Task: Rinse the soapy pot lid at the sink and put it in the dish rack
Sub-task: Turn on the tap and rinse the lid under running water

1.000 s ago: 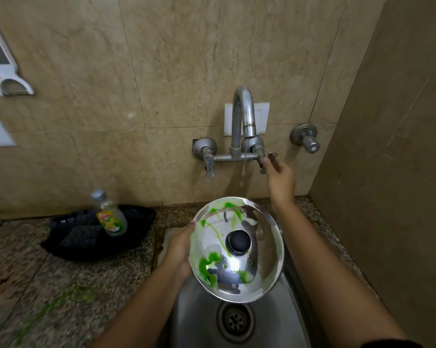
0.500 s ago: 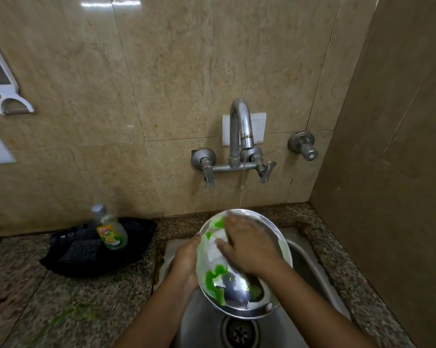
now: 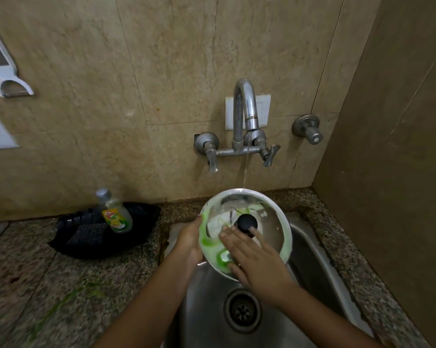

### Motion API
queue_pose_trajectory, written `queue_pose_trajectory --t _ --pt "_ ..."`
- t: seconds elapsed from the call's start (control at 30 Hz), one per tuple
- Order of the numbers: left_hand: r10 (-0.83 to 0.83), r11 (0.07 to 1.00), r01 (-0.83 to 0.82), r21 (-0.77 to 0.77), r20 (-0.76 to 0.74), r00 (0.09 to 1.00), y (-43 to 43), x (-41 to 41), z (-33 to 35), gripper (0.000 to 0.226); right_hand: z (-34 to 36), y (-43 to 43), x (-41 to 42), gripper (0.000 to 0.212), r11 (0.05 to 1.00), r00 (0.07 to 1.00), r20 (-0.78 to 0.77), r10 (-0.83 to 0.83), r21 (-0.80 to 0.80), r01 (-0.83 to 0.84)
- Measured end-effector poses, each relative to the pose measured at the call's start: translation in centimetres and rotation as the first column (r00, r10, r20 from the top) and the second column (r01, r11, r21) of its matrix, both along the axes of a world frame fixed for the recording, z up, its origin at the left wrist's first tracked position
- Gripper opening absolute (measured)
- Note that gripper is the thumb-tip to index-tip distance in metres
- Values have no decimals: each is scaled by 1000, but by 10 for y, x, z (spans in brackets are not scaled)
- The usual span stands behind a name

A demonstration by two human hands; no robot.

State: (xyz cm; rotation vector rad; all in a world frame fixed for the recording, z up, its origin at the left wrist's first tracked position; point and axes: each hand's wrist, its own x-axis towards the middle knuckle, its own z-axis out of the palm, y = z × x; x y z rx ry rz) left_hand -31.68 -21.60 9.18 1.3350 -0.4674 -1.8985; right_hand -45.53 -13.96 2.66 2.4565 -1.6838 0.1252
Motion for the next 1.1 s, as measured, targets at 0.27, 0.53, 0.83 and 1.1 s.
queue_pose_trajectory --t 0.27,0.53,0.83,1.1 --pt "-3 1000 5 -24 87 996 -5 -14 -2 49 4 -17 0 47 983 982 45 183 -15 -183" --pt "172 977 -149 -154 154 973 -27 0 -33 28 -7 -33 -89 65 965 907 330 -259 127 229" --pt "257 912 -139 -385 275 927 -42 10 -54 23 15 -114 -72 43 990 857 514 34 98 -98" --pt "-13 974 37 -225 109 994 -35 4 -39 29 31 -136 -90 38 882 448 790 -418 235 409"
